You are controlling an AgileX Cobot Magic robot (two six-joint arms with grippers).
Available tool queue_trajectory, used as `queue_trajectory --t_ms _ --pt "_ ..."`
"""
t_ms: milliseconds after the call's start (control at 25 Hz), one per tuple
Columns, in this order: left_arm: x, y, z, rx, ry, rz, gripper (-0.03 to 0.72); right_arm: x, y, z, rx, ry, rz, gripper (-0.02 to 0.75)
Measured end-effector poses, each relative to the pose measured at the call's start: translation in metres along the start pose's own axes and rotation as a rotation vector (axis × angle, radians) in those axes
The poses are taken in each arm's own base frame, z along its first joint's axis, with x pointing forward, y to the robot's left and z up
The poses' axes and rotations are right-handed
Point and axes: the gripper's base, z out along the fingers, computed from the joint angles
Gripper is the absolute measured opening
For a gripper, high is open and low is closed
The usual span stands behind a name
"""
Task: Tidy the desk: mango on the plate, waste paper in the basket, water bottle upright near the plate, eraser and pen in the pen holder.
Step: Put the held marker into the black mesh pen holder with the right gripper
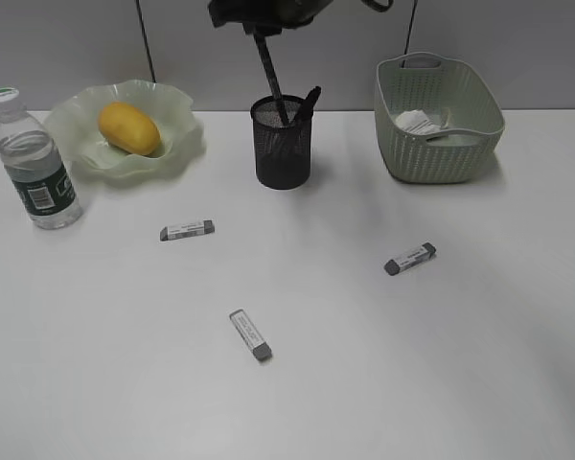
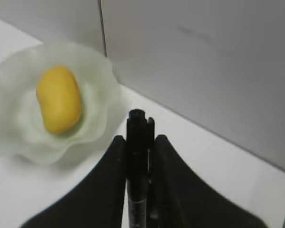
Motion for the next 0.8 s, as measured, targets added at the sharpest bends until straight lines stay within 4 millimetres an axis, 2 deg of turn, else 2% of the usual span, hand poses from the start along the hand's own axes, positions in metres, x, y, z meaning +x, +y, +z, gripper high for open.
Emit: queue_trajectory --t_ms 200,440,800 --pt "0.000 0.000 0.000 0.000 0.000 0.000 0.354 -0.006 -0.001 0.009 0.010 -0.137 -0.069 0.146" --pt "0.000 0.000 0.000 0.000 0.000 0.000 0.354 0.014 -0.004 0.037 0.016 -0.168 -0.123 0.146" --pt "0.000 0.000 0.000 0.000 -0.001 -0.001 0.354 0.039 -0.016 0.060 0.035 -0.101 -0.130 0.158"
